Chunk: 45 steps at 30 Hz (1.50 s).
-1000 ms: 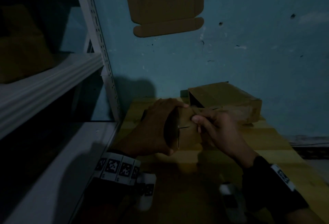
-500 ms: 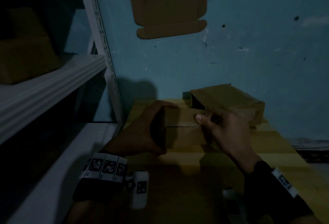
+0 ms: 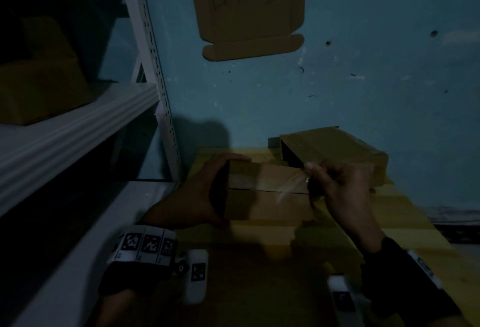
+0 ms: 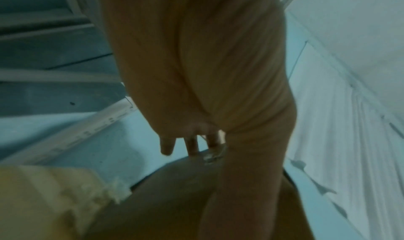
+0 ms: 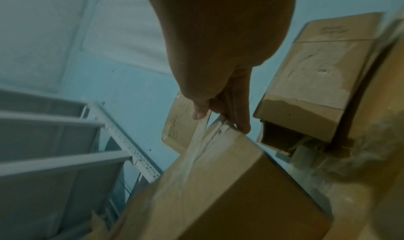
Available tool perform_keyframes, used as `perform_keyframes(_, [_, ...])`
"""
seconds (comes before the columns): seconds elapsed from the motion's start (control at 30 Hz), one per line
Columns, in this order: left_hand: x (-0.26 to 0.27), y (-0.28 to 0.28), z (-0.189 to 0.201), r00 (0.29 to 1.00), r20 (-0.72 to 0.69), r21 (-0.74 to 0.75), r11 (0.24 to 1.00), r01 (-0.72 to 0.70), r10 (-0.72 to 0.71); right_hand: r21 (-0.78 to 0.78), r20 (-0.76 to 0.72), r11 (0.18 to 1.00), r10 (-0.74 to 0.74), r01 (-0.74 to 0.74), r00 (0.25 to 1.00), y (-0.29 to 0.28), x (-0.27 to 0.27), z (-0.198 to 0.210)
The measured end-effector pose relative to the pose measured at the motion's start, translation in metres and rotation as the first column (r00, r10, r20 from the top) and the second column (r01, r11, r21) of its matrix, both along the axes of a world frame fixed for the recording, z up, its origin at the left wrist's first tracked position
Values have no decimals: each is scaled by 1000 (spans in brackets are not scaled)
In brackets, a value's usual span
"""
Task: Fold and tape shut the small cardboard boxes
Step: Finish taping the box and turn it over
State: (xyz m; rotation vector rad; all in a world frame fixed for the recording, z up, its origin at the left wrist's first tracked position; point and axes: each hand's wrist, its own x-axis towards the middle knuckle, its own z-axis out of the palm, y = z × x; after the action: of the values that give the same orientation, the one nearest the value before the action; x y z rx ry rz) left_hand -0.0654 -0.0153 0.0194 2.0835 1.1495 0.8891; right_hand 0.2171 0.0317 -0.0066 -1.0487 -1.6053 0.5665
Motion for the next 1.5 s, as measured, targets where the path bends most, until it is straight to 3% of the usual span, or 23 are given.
perform_keyframes(0.17, [-4,4,-9,999,45,-31,999,-15,16,12,-28,999,-34,35,999,3,3,0])
perform_keyframes(0.47, [-7,6,-16,998,58,-52,998,-24,27,-106,-264,991,46,-77,963,5,9,1])
perform_keyframes(0.63, [-14,5,-15,996,60,-18,997,-69,70,-202,-485,956,90,-211,870,5,11,4])
perform_keyframes(0.73, [-15,4,-14,993,82,-13,996,-86,87,-258,-581,938,41,-231,813,4,12,8])
perform_keyframes(0.87, [-14,3,-18,993,91,-74,995,-71,77,-360,-510,897,40,-256,859,3,11,11])
perform_keyframes(1.07, [-15,4,-19,987,102,-53,991,-119,124,-430,-200,895,32,-117,979,-6,4,13])
perform_keyframes(1.23, [-16,4,-18,989,74,-57,991,-124,128,-560,-132,825,6,-80,991,-2,11,7])
perform_keyframes(1.5, [-12,5,-21,986,101,-60,990,-127,133,-457,-9,884,-116,99,993,2,25,2])
